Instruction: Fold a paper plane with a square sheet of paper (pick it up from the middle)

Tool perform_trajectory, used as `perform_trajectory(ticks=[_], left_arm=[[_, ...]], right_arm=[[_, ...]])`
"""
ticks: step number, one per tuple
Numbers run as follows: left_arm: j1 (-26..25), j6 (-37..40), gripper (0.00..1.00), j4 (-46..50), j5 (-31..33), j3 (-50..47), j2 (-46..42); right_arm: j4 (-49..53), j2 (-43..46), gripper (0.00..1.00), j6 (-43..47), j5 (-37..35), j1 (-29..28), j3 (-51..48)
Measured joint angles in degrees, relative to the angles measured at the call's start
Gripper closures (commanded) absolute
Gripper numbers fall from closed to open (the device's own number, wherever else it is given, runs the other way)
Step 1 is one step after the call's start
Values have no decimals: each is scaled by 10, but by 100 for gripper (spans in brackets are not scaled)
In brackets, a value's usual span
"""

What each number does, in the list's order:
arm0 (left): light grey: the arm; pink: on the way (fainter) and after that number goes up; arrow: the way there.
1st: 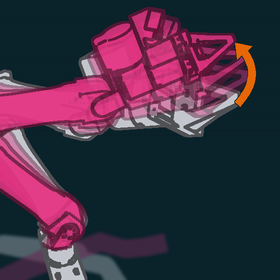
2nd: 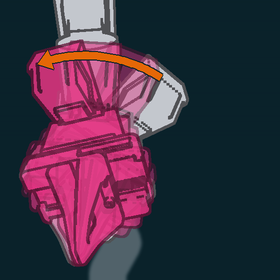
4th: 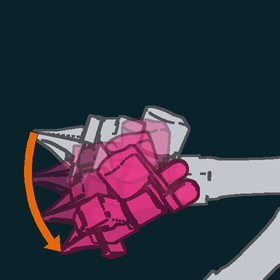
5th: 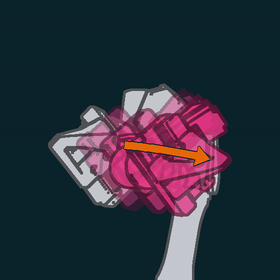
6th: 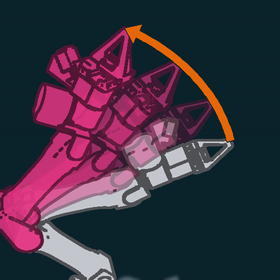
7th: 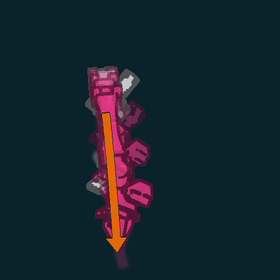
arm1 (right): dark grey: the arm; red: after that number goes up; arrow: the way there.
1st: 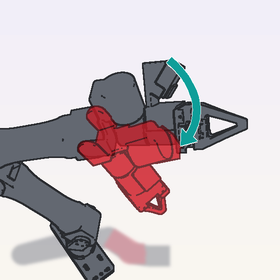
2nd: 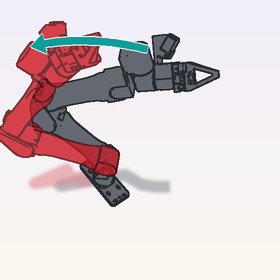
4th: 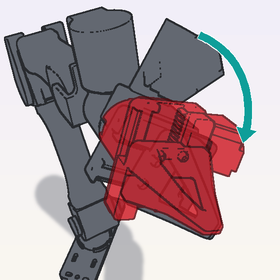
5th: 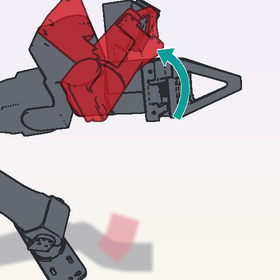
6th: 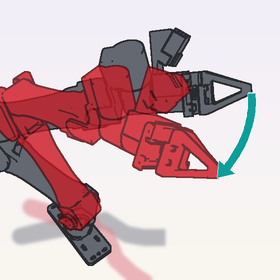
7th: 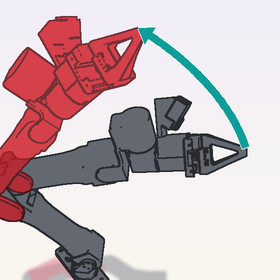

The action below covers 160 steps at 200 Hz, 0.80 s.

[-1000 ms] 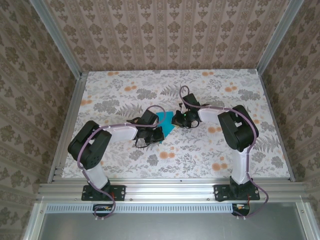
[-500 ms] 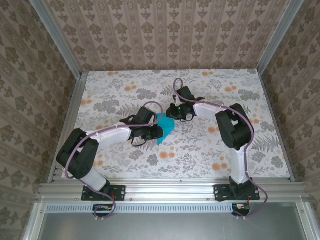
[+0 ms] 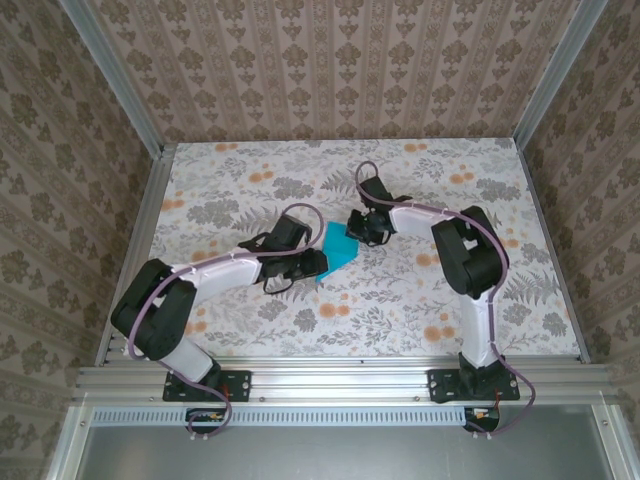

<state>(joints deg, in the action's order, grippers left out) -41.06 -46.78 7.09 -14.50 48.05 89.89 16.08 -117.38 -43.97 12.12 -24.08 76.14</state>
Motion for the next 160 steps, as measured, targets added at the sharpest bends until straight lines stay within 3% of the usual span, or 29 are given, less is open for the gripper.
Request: perform_trajectory(ticks=[40, 90, 125, 160], left_arm=[[-7, 0, 67, -16, -4, 8, 23], [-10, 16, 71, -20, -2, 64, 71], [-10, 37, 74, -19, 9, 107, 97], [-9, 53, 79, -11, 20, 134, 131]], right_arm=[[5, 70, 69, -45, -28, 5, -78], [-21, 169, 46, -41, 4, 17, -125], [-69, 215, 36, -41, 40, 35, -195], [-99, 228, 34, -42, 74, 42, -253]])
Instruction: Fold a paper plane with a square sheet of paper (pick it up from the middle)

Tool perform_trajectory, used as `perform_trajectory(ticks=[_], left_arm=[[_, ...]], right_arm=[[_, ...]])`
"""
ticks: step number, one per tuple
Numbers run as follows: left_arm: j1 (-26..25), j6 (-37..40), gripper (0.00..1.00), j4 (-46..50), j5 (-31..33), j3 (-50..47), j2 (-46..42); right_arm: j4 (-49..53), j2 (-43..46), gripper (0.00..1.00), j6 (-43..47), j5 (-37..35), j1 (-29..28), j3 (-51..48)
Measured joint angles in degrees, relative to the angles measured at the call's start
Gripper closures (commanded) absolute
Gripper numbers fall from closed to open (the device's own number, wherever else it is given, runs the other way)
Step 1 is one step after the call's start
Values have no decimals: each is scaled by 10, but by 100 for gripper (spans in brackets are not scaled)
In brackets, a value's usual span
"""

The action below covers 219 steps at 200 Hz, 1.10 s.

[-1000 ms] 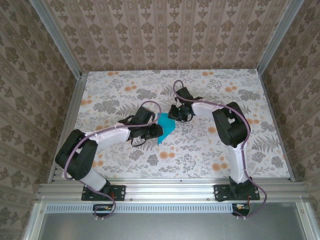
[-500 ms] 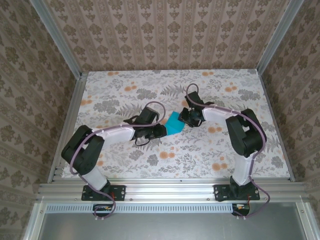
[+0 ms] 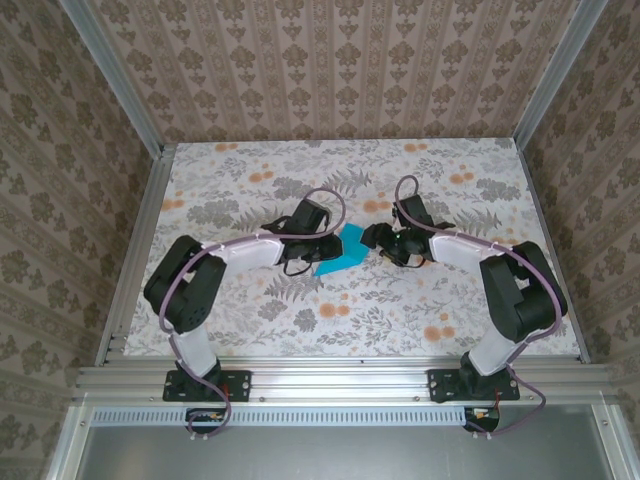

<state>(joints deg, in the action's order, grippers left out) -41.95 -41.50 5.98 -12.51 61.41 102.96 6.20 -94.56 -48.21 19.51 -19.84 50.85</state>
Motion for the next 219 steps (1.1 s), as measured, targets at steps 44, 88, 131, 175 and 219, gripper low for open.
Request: perform_trajectory(ticks=[44, 88, 131, 175, 219], left_arm=[[6, 6, 84, 13, 13, 7, 26], [12, 6, 84, 15, 17, 8, 39], [12, 6, 84, 15, 17, 8, 39], [16, 6, 84, 15, 17, 8, 39], [19, 4, 79, 15, 19, 8, 39]], right_arm=[[-61, 4, 35, -25, 52, 0, -46], [-129, -21, 43, -68, 90, -12, -58], [-164, -59, 46, -99, 104, -27, -58], [-165, -61, 45, -109, 102, -31, -58], [-160, -51, 42, -117, 70, -35, -61]])
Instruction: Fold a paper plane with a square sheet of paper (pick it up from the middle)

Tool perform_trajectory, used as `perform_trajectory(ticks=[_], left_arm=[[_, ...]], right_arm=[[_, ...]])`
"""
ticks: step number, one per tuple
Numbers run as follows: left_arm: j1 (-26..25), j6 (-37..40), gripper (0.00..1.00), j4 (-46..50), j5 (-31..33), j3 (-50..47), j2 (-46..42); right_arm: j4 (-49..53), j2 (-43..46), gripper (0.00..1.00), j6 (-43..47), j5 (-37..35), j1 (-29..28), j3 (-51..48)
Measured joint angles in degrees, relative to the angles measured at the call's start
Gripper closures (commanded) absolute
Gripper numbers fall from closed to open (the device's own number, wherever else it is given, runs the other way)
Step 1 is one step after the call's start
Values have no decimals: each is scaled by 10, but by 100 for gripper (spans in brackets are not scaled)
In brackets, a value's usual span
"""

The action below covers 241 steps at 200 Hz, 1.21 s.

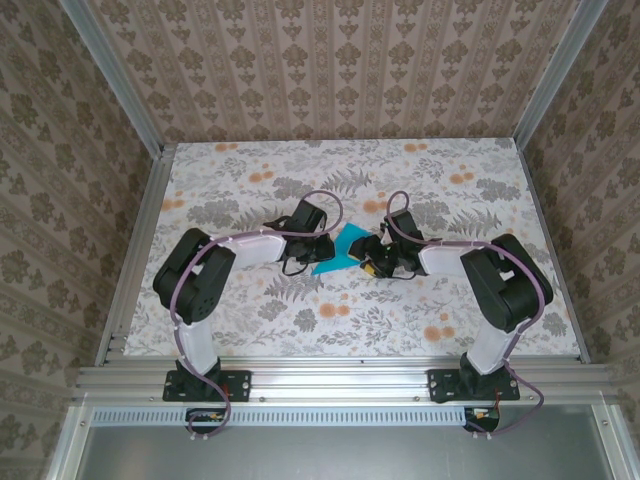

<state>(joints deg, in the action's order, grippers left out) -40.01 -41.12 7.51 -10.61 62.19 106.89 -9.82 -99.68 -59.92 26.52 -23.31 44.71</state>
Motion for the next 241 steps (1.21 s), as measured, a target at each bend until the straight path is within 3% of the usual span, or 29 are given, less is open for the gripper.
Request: perform_trajectory(ticks=[51, 120, 241], left_arm=[[0, -7, 77, 0, 0, 0, 0], [0, -13, 77, 0, 0, 0, 3], [4, -13, 77, 0, 0, -2, 3]], right_arm=[[-10, 3, 45, -15, -8, 0, -7], [-60, -14, 61, -50, 5, -5, -12], [-146, -53, 79, -105, 22, -21, -12]])
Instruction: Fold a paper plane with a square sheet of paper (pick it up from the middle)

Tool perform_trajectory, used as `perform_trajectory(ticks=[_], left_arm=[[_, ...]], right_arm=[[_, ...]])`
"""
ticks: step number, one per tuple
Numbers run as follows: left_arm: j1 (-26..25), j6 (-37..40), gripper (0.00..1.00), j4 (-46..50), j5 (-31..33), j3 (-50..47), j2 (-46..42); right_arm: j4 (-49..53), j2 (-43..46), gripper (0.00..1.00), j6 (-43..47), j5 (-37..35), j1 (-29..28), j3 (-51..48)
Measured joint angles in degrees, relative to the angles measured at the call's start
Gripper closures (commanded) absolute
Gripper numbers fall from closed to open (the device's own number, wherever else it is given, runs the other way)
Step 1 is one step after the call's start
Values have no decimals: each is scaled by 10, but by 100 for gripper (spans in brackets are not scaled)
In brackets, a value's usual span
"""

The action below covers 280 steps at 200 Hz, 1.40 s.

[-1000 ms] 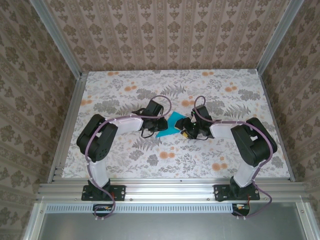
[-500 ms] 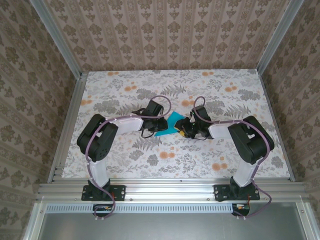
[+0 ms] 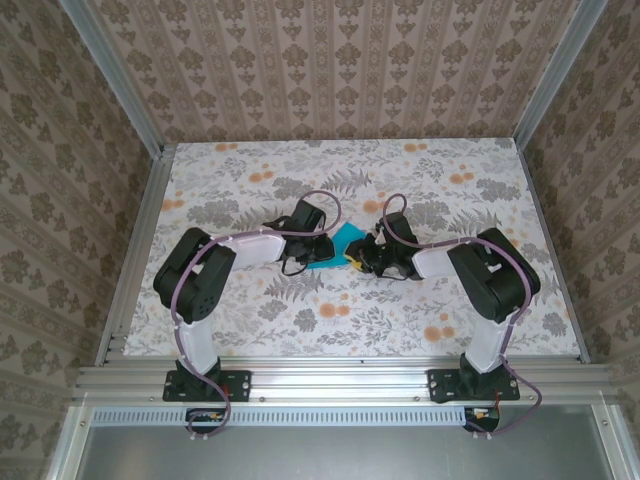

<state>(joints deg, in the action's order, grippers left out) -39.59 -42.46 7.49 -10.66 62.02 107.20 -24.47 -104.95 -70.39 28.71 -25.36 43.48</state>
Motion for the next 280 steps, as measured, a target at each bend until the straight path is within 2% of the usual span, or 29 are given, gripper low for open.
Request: perform_trajectory(ticks=[28, 52, 81, 134, 191, 209, 246, 280], left_arm=[[0, 0, 75, 0, 0, 0, 0], [1, 0, 69, -1, 0, -3, -1], [3, 3, 55, -1, 0, -21, -24], [-2, 40, 31, -33, -17, -83, -102], [-71, 137, 10, -60, -2, -111, -147], [-94, 170, 10, -73, 14, -111, -155], [-126, 232, 15, -110, 42, -128, -156], [-144, 294, 28, -143, 61, -149, -156]], right_arm=[[-16, -11, 92, -18, -3, -2, -1], [-17, -12, 97, -20, -10, -2, -5], [19, 2, 98, -11, -11, 1, -12], [145, 84, 98, 25, -1, 21, -23], [257, 129, 97, 29, 3, 38, -10], [276, 140, 97, 26, 5, 43, 2], [296, 157, 97, 20, 14, 53, 12], [310, 158, 97, 14, 18, 57, 15]])
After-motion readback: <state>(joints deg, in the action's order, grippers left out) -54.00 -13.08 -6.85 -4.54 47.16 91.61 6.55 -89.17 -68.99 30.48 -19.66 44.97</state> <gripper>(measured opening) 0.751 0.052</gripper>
